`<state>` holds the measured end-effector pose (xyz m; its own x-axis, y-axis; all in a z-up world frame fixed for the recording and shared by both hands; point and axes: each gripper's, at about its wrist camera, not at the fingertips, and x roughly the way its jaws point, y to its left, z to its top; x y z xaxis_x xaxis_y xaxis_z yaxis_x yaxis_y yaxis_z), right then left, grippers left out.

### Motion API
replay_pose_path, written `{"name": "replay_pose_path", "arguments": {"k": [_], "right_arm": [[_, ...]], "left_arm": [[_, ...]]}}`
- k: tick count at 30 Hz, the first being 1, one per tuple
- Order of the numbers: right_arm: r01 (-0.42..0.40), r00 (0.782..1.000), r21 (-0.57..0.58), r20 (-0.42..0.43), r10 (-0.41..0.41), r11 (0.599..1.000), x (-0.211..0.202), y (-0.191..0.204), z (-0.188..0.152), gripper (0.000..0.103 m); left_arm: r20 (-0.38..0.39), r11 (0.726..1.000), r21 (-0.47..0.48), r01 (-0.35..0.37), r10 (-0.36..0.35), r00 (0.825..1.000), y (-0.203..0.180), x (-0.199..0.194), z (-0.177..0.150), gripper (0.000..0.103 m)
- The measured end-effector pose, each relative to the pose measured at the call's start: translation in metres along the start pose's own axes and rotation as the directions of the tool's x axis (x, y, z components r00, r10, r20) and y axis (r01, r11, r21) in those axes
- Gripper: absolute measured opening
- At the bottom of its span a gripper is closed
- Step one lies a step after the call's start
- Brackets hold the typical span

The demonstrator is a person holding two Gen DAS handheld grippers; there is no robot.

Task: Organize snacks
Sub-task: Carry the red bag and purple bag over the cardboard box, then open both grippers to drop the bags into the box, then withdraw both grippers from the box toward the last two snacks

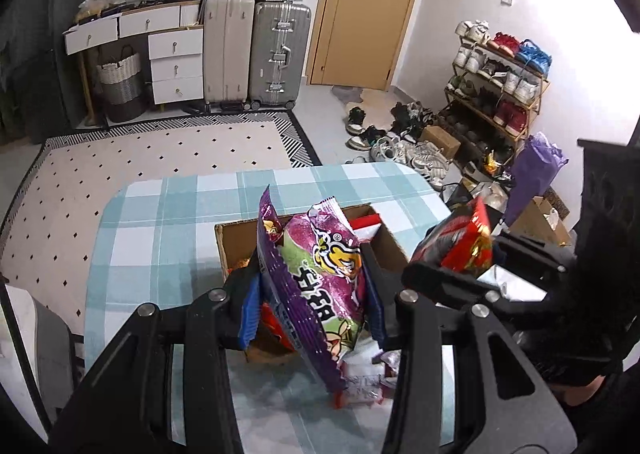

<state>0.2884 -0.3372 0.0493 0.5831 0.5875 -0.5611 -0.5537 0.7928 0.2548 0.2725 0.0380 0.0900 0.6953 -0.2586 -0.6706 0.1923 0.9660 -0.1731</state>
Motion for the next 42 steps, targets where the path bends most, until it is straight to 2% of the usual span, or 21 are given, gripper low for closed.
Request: {"name": "replay_pose_path", "arguments": {"k": [7, 10, 18, 19, 20, 21, 22, 23, 25, 28, 35, 38, 42], "right_arm": [[0.015, 1.0, 0.016, -0.018, -0.015, 1.0, 0.023, -0.017, 0.015, 0.045], [0.023, 0.999, 0.034, -0.043, -0.021, 0.999, 0.037, -0.027, 0.017, 0.045], [0.029, 0.993, 0.056, -0.117, -0.022, 0.998, 0.076, -0.052, 0.003, 0.045], [0.031, 0.992, 0.057, -0.12, -0.023, 0.998, 0.079, -0.054, 0.001, 0.047], [0.035, 0.992, 0.061, -0.123, -0.027, 0.998, 0.082, -0.056, 0.0, 0.054], [0.047, 0.992, 0.068, -0.123, -0.039, 0.997, 0.084, -0.06, -0.001, 0.059], [0.058, 0.992, 0.074, -0.119, -0.049, 0.996, 0.085, -0.063, -0.002, 0.07], [0.065, 0.992, 0.08, -0.111, -0.056, 0.995, 0.084, -0.066, -0.003, 0.074], [0.06, 0.995, 0.09, -0.086, -0.052, 0.994, 0.079, -0.071, -0.003, 0.074], [0.057, 0.996, 0.096, -0.074, -0.05, 0.994, 0.07, -0.074, -0.003, 0.074], [0.071, 0.996, 0.08, -0.052, -0.067, 0.994, 0.048, -0.071, -0.005, 0.074], [0.074, 0.997, 0.072, -0.038, -0.071, 0.995, 0.037, -0.066, -0.005, 0.074], [0.068, 0.998, 0.064, -0.006, -0.067, 0.996, 0.019, -0.058, -0.005, 0.078]], "left_arm": [[-0.05, 1.0, -0.009, -0.024, 0.023, 0.998, 0.019, 0.045, 0.008, 0.04], [-0.075, 1.0, -0.017, -0.012, 0.01, 0.997, 0.026, 0.065, 0.006, 0.04], [-0.142, 1.0, -0.005, 0.015, -0.016, 0.99, 0.028, 0.112, 0.0, 0.04], [-0.15, 1.0, -0.005, 0.022, -0.023, 0.988, 0.028, 0.117, 0.0, 0.04], [-0.163, 0.999, -0.011, 0.033, -0.035, 0.986, 0.028, 0.123, 0.0, 0.04], [-0.176, 1.0, -0.005, 0.027, -0.027, 0.984, 0.028, 0.129, -0.001, 0.041], [-0.189, 1.0, 0.005, 0.01, -0.009, 0.982, 0.027, 0.133, -0.001, 0.042], [-0.198, 1.0, 0.016, -0.017, 0.019, 0.98, 0.027, 0.136, -0.001, 0.043], [-0.197, 0.999, 0.0, -0.033, 0.032, 0.98, 0.03, 0.138, -0.002, 0.063], [-0.167, 0.999, -0.031, -0.014, 0.008, 0.986, 0.035, 0.131, -0.002, 0.069], [-0.159, 0.999, -0.008, -0.043, 0.041, 0.986, 0.032, 0.11, -0.008, 0.07], [-0.139, 0.996, 0.017, -0.091, 0.093, 0.986, 0.027, 0.098, -0.012, 0.07], [-0.112, 0.995, 0.011, -0.1, 0.101, 0.989, 0.024, 0.078, -0.019, 0.071]]}}
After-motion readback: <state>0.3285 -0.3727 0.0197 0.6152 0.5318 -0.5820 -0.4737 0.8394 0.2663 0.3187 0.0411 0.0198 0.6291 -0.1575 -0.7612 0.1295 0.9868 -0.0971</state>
